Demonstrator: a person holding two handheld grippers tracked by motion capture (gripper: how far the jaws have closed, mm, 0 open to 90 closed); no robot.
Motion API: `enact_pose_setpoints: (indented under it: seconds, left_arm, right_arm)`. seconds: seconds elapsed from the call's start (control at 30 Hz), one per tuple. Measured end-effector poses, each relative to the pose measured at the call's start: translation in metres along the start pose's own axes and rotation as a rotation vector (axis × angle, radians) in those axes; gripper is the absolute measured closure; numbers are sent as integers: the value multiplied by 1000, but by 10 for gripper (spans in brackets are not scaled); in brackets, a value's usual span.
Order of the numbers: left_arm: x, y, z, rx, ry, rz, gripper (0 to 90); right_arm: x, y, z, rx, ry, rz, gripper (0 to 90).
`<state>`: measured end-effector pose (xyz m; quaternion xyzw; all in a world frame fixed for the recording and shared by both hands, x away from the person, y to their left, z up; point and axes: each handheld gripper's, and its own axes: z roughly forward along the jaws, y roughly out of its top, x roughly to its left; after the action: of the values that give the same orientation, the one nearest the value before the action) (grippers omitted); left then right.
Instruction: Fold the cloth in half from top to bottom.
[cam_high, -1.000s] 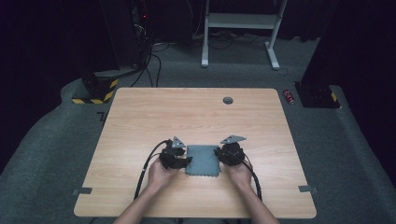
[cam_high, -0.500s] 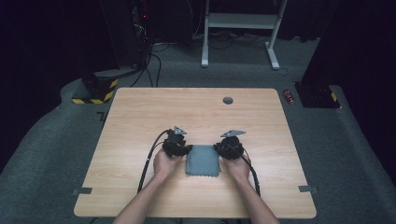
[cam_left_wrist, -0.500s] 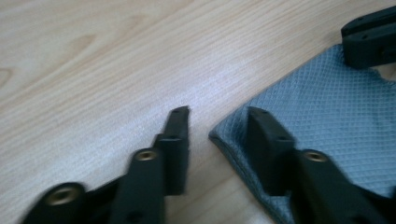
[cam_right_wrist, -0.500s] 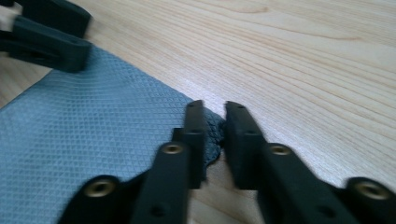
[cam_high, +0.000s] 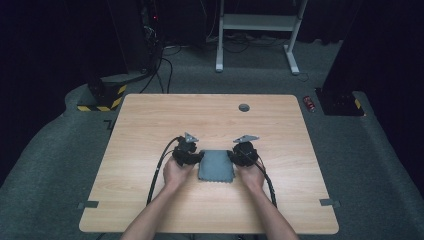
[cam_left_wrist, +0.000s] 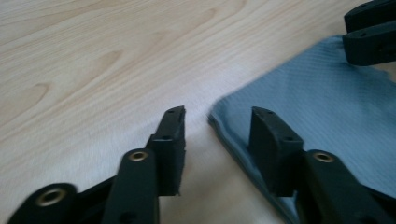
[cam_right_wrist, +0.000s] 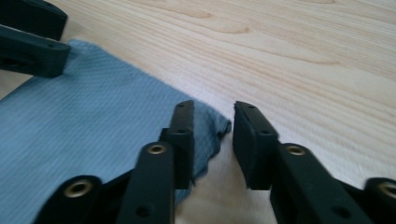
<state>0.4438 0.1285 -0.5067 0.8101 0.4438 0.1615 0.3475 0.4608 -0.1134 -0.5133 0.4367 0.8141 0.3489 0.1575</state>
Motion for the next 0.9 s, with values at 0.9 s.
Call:
enact_pose_setpoints:
  seconds: [0.9]
  left_arm:
    - [1,-41,-53,-106,-25,-30,408]
  right_arm:
    - [-9,-39,-51,-89,31,22,587]
